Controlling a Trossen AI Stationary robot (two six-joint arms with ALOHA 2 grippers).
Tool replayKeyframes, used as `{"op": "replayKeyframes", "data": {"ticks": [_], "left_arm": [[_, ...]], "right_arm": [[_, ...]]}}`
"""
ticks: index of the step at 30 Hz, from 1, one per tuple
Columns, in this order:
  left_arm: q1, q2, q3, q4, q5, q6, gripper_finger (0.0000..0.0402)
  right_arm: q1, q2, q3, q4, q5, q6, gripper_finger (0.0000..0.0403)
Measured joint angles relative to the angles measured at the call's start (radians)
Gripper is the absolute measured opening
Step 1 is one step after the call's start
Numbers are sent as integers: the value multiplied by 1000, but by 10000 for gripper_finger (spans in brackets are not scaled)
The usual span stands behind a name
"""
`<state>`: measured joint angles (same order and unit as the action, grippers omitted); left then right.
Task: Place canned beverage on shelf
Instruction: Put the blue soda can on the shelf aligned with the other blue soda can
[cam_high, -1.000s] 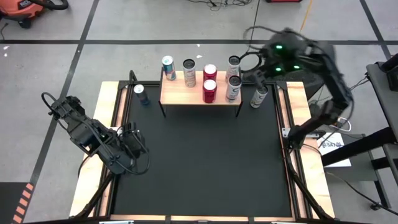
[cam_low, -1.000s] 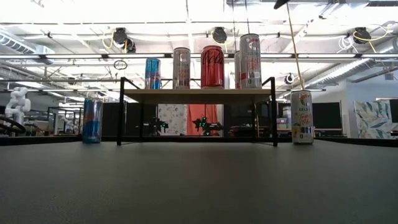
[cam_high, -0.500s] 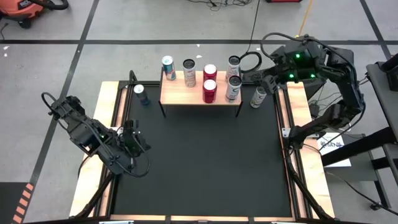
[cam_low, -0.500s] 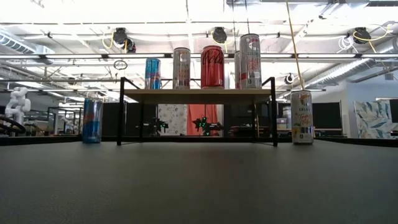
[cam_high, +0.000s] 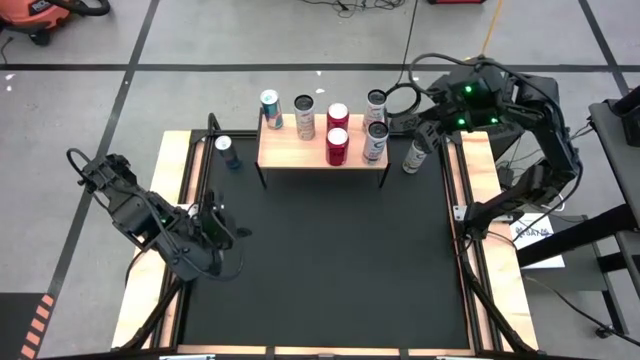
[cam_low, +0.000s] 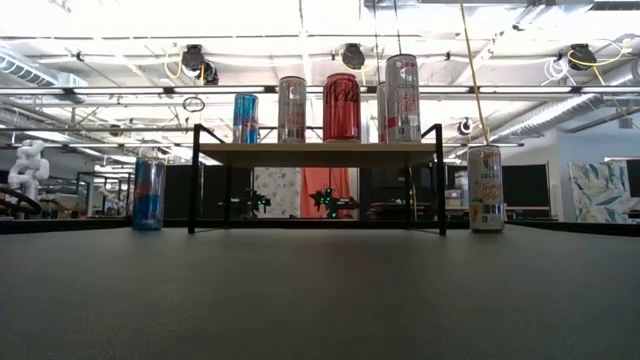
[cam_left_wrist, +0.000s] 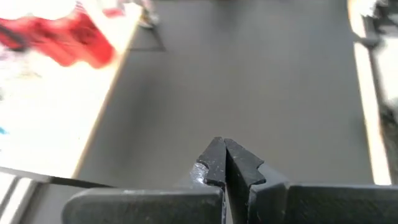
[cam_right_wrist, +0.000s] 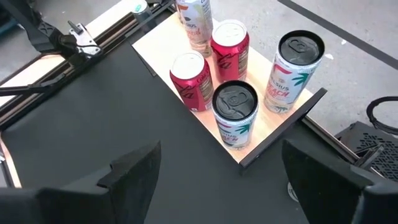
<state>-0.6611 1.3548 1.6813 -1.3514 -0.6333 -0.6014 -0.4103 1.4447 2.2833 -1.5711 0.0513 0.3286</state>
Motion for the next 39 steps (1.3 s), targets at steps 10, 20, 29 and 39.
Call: {"op": "replayKeyframes", "data": {"ticks": [10, 20, 29, 39], "left_arm": [[40, 0, 0, 0, -38, -18, 0], [111, 27, 0, 11, 59, 33, 0], [272, 37, 0, -125, -4, 84, 0], [411, 31, 0, -161, 194, 112, 0]], "right_arm": [[0, -12, 0, 0, 0, -11, 318], [0, -13, 0, 0, 0, -31, 318], [0, -12, 0, 0, 0, -46, 318], [0, -16, -28, 1, 0, -53, 318]]}}
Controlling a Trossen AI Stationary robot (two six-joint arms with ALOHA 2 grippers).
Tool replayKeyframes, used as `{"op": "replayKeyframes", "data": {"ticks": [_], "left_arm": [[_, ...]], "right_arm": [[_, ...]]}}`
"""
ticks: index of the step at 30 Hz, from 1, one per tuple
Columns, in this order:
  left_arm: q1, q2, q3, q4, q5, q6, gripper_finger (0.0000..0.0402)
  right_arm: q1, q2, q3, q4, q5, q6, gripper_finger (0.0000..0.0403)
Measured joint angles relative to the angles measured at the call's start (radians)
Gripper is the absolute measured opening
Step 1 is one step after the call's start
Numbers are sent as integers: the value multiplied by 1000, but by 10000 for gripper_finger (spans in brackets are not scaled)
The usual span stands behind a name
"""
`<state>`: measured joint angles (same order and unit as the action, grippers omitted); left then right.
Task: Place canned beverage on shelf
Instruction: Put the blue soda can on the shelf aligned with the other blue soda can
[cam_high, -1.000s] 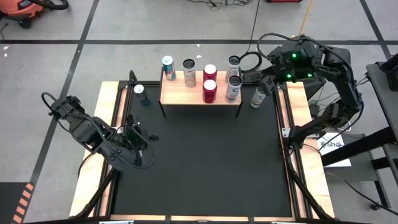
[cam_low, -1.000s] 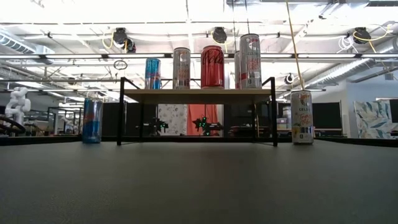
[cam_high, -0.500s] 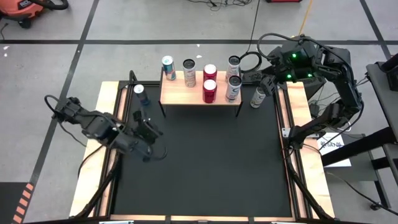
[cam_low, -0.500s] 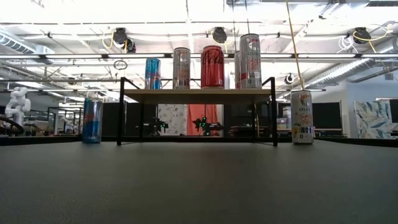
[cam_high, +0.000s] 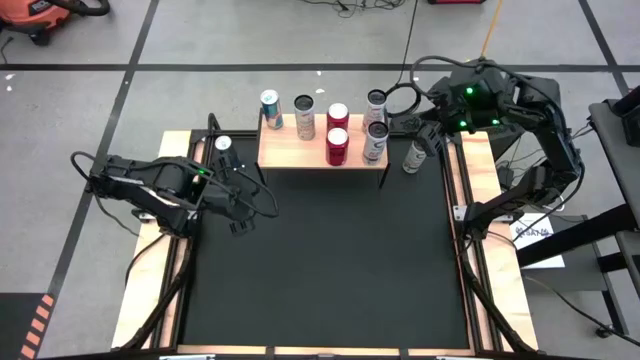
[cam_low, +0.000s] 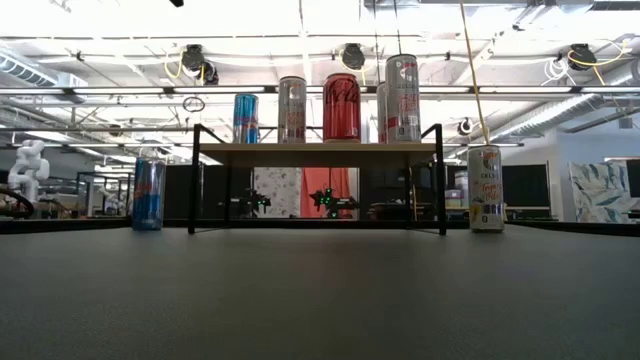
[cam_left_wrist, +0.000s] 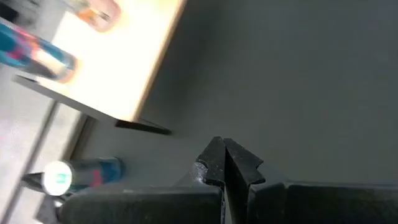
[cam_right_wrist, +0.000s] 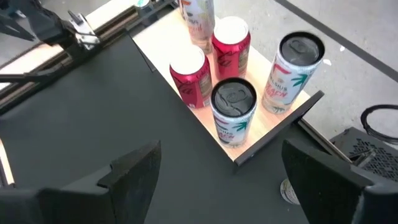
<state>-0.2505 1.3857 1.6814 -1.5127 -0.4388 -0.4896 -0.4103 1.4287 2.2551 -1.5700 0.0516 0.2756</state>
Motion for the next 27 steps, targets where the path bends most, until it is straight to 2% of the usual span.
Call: {"op": "replayKeyframes", "data": {"ticks": [7, 19, 27], "left_arm": [[22, 0, 0, 8, 152, 4, 0], [21, 13, 0, 13, 207, 34, 0], [21, 17, 0, 13, 190, 29, 0]], "right_arm": [[0, -24, -127, -1, 0, -11, 318], [0, -100, -196, -1, 2, -9, 318], [0, -162, -196, -1, 4, -17, 318]]}}
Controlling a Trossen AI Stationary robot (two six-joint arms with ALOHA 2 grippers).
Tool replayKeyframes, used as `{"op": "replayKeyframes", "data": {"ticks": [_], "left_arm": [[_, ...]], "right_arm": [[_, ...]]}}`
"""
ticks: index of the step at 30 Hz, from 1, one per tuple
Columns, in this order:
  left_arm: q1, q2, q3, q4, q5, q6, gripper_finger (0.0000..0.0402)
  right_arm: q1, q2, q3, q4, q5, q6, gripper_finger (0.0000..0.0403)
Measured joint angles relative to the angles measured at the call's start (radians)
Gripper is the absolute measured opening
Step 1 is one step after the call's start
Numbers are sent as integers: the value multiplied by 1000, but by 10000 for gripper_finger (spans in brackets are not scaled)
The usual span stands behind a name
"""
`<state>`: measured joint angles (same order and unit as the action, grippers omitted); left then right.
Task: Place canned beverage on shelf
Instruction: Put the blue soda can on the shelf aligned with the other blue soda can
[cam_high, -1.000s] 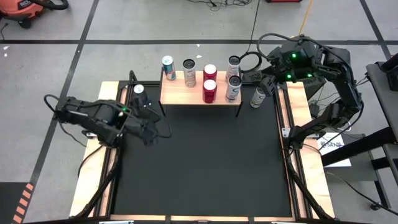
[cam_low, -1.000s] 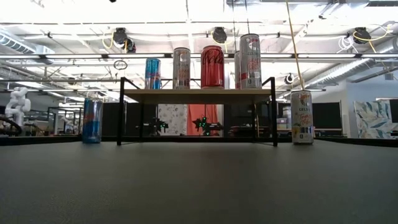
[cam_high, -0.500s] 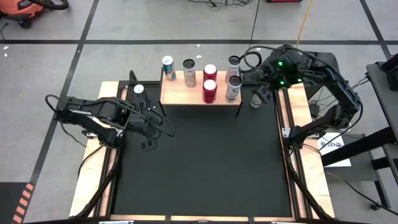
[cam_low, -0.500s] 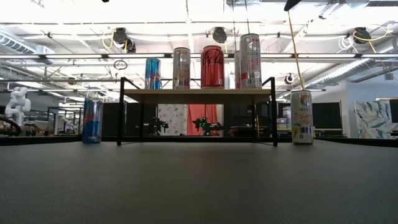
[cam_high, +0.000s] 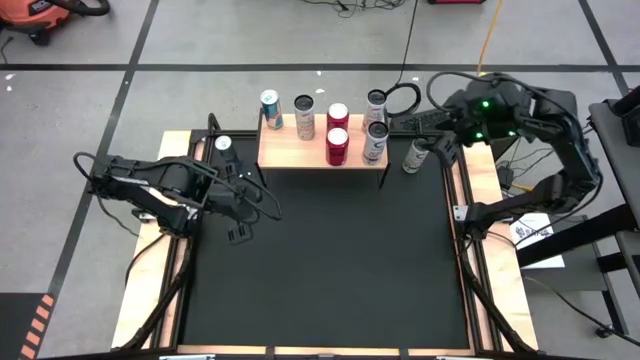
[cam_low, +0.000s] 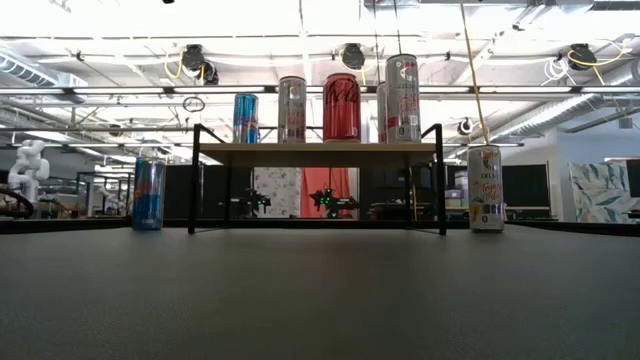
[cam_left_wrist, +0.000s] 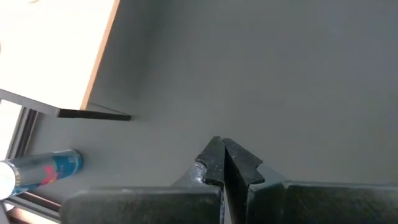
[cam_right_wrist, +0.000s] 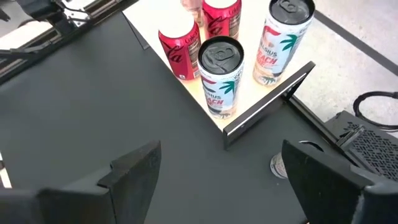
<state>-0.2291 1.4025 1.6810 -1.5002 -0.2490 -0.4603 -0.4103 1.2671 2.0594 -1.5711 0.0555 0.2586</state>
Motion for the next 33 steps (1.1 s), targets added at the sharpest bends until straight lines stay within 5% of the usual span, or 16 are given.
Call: {"op": "replayKeyframes", "data": {"ticks": [8, 23, 33], "left_arm": [[0, 3, 0, -9, -174, 26, 0], [43, 2, -312, -6, -172, 59, 4], [198, 2, -394, -3, -214, 153, 114]], "right_arm": [[0, 1, -23, 1, 0, -27, 318], [0, -44, -295, -1, -3, 71, 318], [0, -130, -291, 0, 5, 70, 318]]}}
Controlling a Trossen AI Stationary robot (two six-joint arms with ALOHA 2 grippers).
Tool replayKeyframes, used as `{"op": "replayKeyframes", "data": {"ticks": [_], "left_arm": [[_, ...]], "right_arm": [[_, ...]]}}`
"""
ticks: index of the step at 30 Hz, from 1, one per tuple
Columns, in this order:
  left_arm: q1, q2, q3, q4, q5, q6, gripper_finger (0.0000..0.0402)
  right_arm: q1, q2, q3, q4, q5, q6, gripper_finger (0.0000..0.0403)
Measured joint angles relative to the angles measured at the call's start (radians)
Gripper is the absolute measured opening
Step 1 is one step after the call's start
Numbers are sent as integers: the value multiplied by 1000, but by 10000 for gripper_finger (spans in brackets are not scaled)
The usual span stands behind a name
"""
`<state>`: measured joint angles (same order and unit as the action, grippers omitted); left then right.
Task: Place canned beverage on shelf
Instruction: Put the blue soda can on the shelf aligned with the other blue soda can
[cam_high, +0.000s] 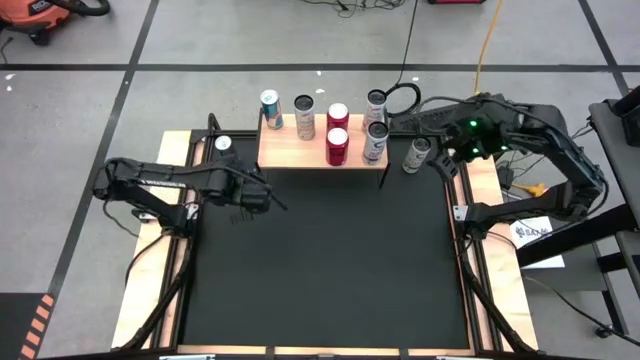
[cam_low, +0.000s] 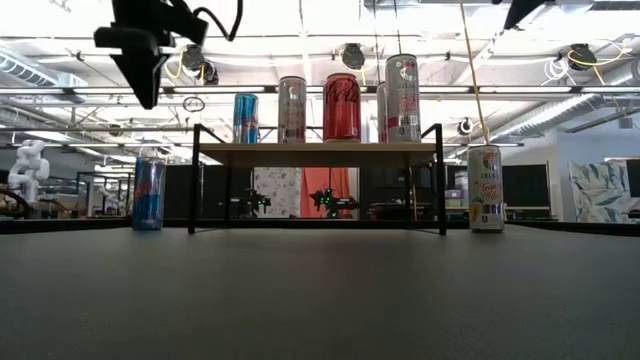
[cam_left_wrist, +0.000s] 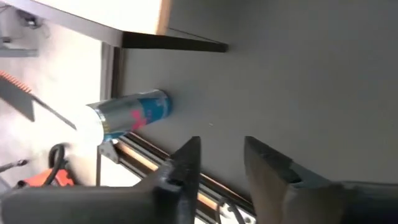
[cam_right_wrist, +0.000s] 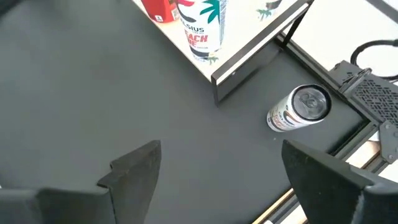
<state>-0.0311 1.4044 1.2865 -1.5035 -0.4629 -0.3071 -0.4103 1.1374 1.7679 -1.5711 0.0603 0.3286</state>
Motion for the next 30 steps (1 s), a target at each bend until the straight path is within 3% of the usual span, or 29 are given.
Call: {"op": "replayKeyframes", "data": {"ticks": [5, 10, 18, 30], "left_arm": [[60, 0, 0, 2, -42, 33, 168], [161, 0, 0, -2, -14, 115, 198], [366, -6, 0, 3, -6, 248, 201], [637, -14, 0, 106, 173, 521, 202]], "right_arm": [[0, -39, 0, 0, 79, -1, 318], [0, -56, 1, 0, 99, -3, 318], [0, -55, 1, 0, 97, -12, 318], [0, -50, 1, 1, 97, 1, 318]]}}
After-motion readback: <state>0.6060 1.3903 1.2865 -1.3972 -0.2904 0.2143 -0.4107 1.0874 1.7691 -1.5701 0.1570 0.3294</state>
